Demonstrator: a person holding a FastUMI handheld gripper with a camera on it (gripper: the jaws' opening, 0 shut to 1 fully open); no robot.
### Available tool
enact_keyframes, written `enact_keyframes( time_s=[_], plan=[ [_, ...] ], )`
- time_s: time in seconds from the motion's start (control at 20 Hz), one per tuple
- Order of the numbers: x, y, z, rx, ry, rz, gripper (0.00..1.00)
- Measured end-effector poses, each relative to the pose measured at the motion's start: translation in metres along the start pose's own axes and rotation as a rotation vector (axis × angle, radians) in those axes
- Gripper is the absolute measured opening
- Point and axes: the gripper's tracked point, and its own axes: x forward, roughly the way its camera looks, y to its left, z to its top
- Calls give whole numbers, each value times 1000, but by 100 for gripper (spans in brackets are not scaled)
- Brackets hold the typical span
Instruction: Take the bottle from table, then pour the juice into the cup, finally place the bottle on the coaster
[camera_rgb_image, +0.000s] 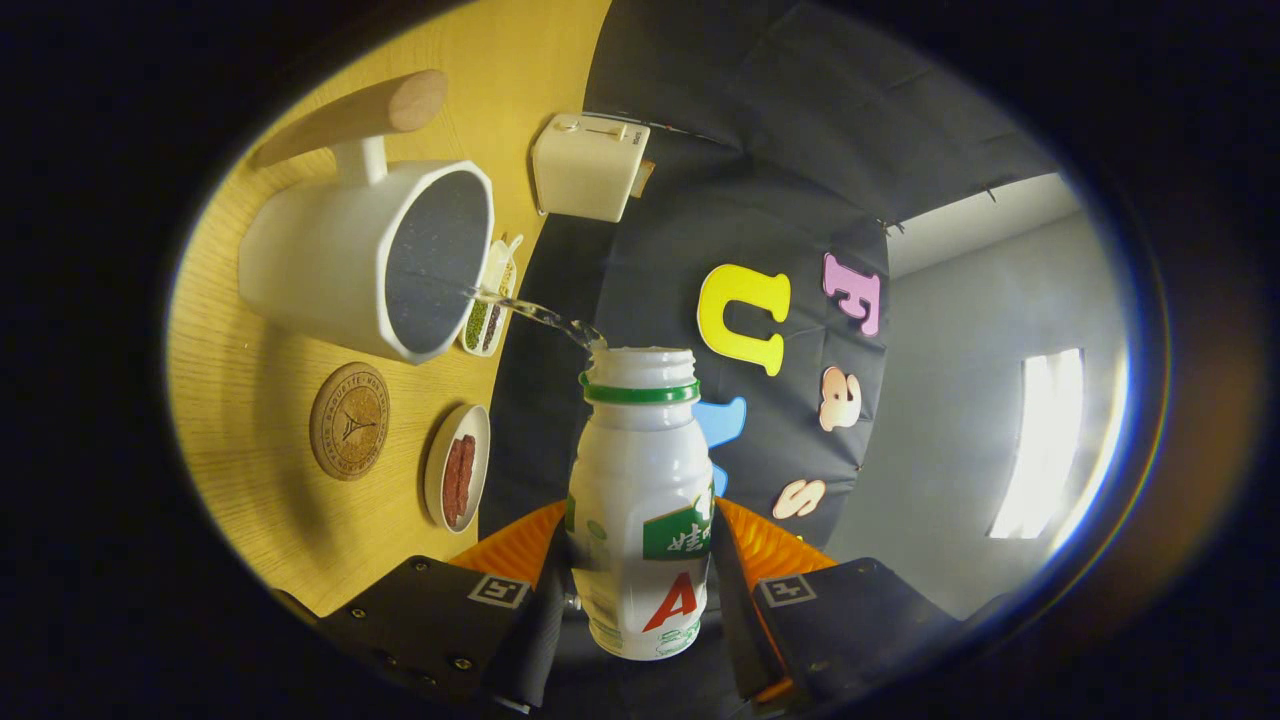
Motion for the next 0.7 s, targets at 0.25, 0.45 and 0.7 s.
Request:
enact_keyframes(
  time_s=[0.25,0.45,0.7],
  plan=[
    [0,0,0,-10,-3,-4,68],
    [0,-1,-1,-22,-6,-10,68],
    [0,-2,-1,-47,-13,-15,68]
  ],
)
